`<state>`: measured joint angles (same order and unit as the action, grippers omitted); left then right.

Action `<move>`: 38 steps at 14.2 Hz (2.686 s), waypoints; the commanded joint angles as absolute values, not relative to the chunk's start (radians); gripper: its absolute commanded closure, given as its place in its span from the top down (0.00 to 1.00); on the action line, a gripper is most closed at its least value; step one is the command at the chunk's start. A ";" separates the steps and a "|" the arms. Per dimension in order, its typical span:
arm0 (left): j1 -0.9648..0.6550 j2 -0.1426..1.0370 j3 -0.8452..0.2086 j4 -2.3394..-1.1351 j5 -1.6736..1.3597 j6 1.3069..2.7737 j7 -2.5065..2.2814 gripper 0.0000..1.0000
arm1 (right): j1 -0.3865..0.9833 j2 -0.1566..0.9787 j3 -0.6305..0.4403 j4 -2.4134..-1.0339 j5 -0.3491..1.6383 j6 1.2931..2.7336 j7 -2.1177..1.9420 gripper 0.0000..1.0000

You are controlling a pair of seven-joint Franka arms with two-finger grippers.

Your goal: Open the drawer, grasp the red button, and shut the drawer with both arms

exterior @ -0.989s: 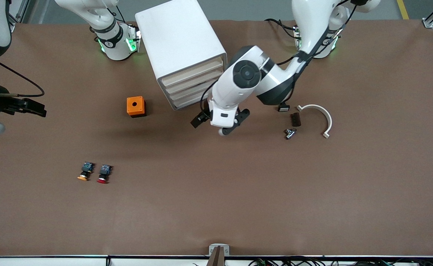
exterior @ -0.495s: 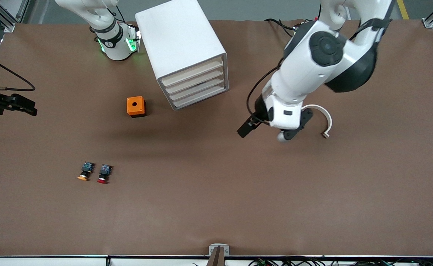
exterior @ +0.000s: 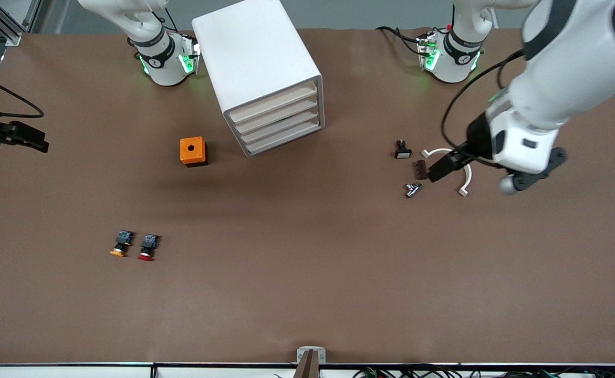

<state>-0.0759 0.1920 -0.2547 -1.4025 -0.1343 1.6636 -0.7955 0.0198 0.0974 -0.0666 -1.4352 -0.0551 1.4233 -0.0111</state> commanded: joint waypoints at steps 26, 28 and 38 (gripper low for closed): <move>-0.051 -0.077 0.006 -1.752 -0.078 1.660 -0.098 1.00 | -0.026 -0.187 -0.072 -1.707 0.017 1.586 -0.017 1.00; -0.052 -0.074 0.006 -1.744 -0.075 1.660 -0.080 1.00 | -0.020 -0.187 -0.067 -1.707 -0.009 1.585 -0.018 1.00; -0.057 -0.058 -0.005 -1.663 -0.051 1.647 -0.043 1.00 | -0.023 -0.184 -0.069 -1.707 0.003 1.572 -0.005 1.00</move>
<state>-0.0530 -0.0579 -0.0033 -1.6853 -0.0928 1.6525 -0.0580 -0.0171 -0.1675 -0.0741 -1.6966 0.0021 1.5793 -0.0109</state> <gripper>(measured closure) 0.000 0.000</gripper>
